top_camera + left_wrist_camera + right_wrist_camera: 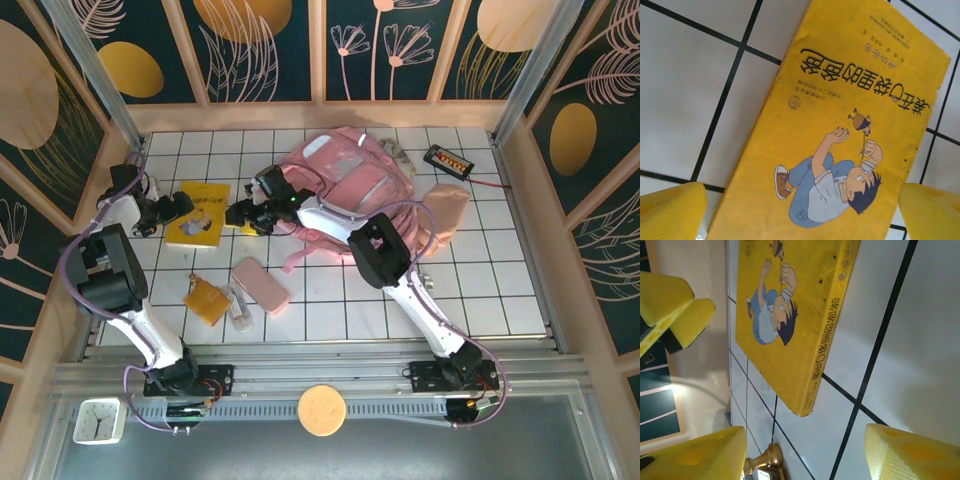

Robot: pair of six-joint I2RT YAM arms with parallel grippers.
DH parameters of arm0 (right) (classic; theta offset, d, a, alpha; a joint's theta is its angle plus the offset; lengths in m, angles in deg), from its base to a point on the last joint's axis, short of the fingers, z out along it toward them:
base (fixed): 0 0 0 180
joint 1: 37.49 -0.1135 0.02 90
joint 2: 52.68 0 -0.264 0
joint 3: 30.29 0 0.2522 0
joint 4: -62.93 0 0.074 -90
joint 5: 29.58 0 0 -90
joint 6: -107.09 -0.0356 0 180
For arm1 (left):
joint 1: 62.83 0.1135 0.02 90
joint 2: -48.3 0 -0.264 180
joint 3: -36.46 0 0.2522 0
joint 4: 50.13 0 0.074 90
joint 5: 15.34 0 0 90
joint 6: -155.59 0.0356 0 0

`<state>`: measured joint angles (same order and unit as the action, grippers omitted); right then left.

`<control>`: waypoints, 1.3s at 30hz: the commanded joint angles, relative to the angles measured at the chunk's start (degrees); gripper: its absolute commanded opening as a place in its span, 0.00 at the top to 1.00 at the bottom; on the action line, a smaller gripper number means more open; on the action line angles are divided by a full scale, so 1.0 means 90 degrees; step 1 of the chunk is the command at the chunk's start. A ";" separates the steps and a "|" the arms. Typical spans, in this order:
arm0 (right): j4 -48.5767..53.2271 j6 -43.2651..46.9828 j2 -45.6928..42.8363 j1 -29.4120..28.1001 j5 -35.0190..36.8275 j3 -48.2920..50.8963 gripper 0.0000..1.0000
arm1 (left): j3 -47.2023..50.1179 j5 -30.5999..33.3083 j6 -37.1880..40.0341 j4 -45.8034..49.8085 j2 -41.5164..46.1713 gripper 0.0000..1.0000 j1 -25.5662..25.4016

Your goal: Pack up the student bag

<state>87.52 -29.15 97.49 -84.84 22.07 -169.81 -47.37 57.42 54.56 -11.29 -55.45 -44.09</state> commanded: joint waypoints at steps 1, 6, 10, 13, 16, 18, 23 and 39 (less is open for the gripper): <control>-0.0501 -0.0484 0.0225 -0.0113 0.0219 -0.0229 0.37 | -0.0249 -0.0201 0.0406 -0.0283 -0.0311 0.05 0.0076; -0.0818 -0.0788 0.0469 -0.0178 0.0325 -0.0301 0.38 | -0.0405 -0.0220 0.0485 -0.0328 -0.0712 0.11 0.0079; -0.0900 -0.0875 0.0698 -0.0178 0.0283 -0.0462 0.40 | -0.0414 -0.0355 0.0502 -0.0345 -0.0925 0.19 0.0076; -0.0956 -0.0945 0.0785 -0.0178 0.0210 -0.0520 0.40 | -0.0308 -0.0641 0.0469 -0.0361 -0.0994 0.35 0.0067; -0.0956 -0.0907 0.0795 -0.0168 0.0211 -0.0510 0.40 | -0.0114 -0.0833 0.0462 -0.0375 -0.0949 0.49 0.0062; -0.0959 -0.0907 0.0815 -0.0149 0.0189 -0.0510 0.41 | 0.0012 -0.1012 0.0433 -0.0375 -0.0892 0.62 0.0050; -0.0923 -0.0840 0.0758 -0.0129 0.0140 -0.0486 0.41 | 0.0300 -0.1284 0.0376 -0.0424 -0.0749 1.00 0.0049; -0.1976 -0.0260 -0.0896 0.0369 -0.0141 0.2097 0.19 | 0.0990 -0.3779 -0.1668 -0.2039 0.0584 1.00 0.0085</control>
<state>69.49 -33.96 93.31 -83.57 20.01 -156.39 -39.67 34.60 47.61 -23.62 -52.72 -42.80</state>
